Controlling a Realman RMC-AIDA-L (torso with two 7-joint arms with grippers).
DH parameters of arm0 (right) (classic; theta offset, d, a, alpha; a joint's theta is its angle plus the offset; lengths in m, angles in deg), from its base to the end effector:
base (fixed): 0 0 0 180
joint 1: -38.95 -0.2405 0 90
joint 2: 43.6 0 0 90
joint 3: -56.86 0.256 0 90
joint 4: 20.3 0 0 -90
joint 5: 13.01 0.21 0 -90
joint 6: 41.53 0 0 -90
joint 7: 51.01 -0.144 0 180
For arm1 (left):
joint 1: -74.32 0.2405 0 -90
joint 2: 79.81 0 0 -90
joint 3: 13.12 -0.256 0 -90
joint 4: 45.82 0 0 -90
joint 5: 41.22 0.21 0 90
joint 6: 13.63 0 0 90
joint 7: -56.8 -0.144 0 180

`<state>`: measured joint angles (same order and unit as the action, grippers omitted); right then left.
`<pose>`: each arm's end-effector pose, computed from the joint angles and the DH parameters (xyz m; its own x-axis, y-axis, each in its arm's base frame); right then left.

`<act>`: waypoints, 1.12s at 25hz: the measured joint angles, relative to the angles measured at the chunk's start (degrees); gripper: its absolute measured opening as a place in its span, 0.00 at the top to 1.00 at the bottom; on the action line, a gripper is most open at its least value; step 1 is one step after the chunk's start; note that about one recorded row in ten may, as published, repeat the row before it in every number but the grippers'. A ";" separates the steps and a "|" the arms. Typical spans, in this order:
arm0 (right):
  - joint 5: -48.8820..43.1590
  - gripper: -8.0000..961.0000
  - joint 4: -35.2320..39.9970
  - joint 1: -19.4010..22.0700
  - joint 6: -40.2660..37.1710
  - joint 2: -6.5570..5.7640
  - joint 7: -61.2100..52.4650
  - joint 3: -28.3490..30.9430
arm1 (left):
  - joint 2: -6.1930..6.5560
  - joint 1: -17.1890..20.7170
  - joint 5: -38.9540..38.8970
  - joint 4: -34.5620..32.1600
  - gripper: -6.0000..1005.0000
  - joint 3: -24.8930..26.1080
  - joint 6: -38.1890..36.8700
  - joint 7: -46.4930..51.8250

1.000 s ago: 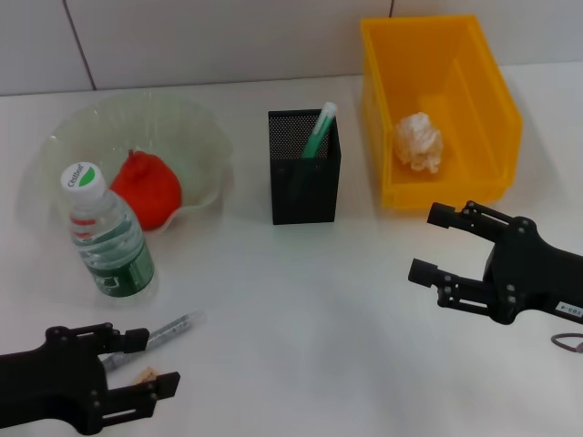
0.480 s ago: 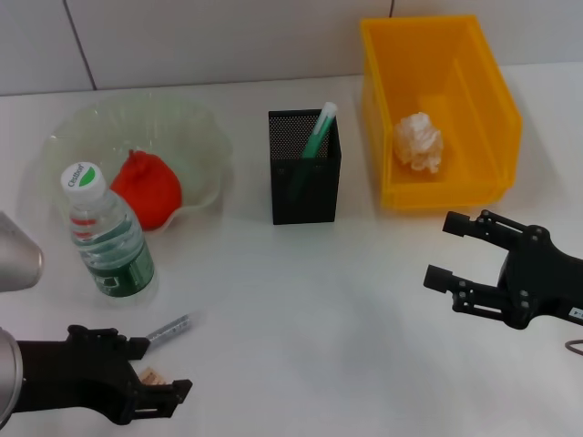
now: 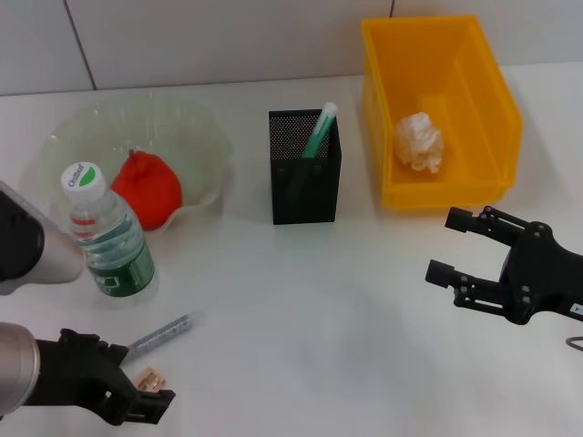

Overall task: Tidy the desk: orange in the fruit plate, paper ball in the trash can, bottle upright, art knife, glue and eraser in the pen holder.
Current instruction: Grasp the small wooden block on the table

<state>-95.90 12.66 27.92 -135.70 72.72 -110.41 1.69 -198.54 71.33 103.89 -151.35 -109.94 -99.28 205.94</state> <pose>0.3088 0.2464 0.0154 0.6746 -0.1503 -0.7227 -0.4708 -0.8417 -0.2644 -0.2065 0.2440 -0.0056 0.7533 0.6427 -0.1393 0.5422 -0.7269 -0.4215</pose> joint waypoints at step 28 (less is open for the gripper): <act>0.01 0.16 -0.20 0.07 -0.04 0.18 -0.27 0.07 | -0.26 -8.41 7.92 6.74 0.26 -6.35 -2.94 8.84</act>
<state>-95.89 12.46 27.99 -135.74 72.90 -110.68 1.76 -198.79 62.92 111.81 -144.61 -116.29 -102.22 214.78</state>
